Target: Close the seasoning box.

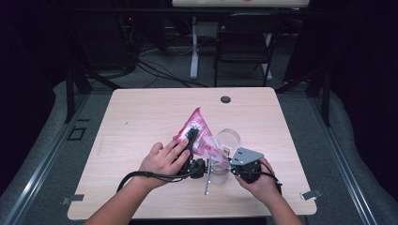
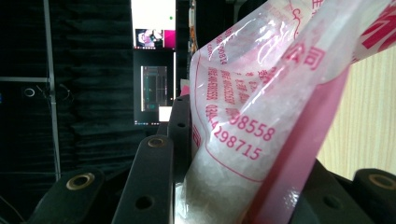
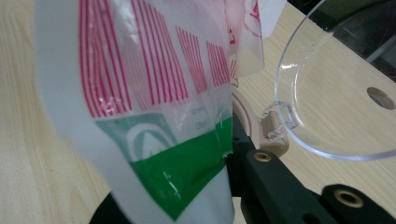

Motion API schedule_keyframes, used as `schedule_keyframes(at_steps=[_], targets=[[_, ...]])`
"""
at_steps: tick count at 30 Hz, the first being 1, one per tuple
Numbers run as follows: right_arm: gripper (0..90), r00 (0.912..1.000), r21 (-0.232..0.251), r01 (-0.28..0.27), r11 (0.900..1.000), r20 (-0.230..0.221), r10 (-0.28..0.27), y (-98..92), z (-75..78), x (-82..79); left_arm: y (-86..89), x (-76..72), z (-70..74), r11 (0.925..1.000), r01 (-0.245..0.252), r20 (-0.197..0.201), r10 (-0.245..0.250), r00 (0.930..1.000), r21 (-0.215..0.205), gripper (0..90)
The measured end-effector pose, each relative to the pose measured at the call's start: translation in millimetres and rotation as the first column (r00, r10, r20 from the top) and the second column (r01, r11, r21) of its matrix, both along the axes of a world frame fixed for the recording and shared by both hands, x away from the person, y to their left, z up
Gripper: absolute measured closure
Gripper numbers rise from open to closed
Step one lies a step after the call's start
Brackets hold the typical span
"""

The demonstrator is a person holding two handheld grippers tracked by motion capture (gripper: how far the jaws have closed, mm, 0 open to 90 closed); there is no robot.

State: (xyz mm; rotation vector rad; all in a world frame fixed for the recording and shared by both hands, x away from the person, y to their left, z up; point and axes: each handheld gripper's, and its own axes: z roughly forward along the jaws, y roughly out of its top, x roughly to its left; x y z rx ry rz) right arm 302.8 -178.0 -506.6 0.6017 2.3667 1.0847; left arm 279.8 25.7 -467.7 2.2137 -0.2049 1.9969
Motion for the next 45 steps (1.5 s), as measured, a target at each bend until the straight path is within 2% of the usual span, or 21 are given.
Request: schedule_keyframes(at_steps=[2, 3, 4, 10, 21, 36, 39, 40, 42, 45], targets=[[88.5, 1.0000, 0.011, 0.002, 1.000, 0.004, -0.002, 0.1, 0.3, -0.4, 0.4, 0.4, -0.5, 1.0000, -0.001, -0.001, 0.001, 1.0000, -0.003, 71.5], [87.5, 1.0000, 0.011, -0.004, 1.000, 0.002, 0.004, -0.6, 0.9, -0.3, 0.7, 0.6, -1.6, 0.9999, -0.007, -0.014, 0.007, 0.9999, -0.011, 71.6], [86.8, 1.0000, 0.020, -0.004, 1.000, 0.006, 0.004, -0.6, 0.9, -0.2, 0.9, 1.6, -2.3, 0.9999, 0.005, -0.003, -0.005, 1.0000, -0.012, 71.7], [83.8, 0.9999, 0.030, -0.003, 1.000, 0.010, 0.002, -0.7, 2.2, -1.1, -0.1, 3.0, -2.6, 0.9999, -0.010, -0.008, 0.010, 0.9999, 0.007, 72.4], [88.9, 0.9999, 0.041, -0.003, 0.999, 0.011, 0.002, -1.8, 4.6, -1.7, 0.3, 4.5, -5.0, 1.0000, -0.007, -0.010, 0.007, 0.9999, -0.001, 73.2], [89.8, 0.9999, 0.041, 0.003, 0.999, 0.011, -0.003, -2.0, 4.2, -1.4, -0.7, 4.5, -3.9, 1.0000, -0.001, 0.001, 0.001, 1.0000, 0.000, 73.3], [89.8, 0.9999, 0.039, 0.003, 0.999, 0.010, -0.004, -2.2, 4.4, -1.5, -0.8, 3.5, -4.3, 0.9999, -0.015, -0.011, 0.015, 0.9998, 0.001, 73.3], [89.8, 1.0000, 0.039, 0.002, 0.999, 0.009, -0.003, -2.3, 4.4, -1.5, -1.0, 3.5, -3.7, 0.9999, -0.010, 0.003, 0.010, 0.9999, 0.008, 73.3], [89.8, 1.0000, 0.041, 0.000, 0.999, 0.008, -0.001, -2.2, 4.6, -1.6, -0.8, 3.6, -4.4, 0.9999, -0.015, -0.008, 0.015, 0.9999, 0.003, 73.3], [89.8, 1.0000, 0.039, 0.003, 0.999, 0.007, -0.003, -1.9, 4.2, -1.5, -0.9, 4.9, -5.7, 1.0000, -0.002, 0.005, 0.002, 1.0000, 0.007, 73.4]])
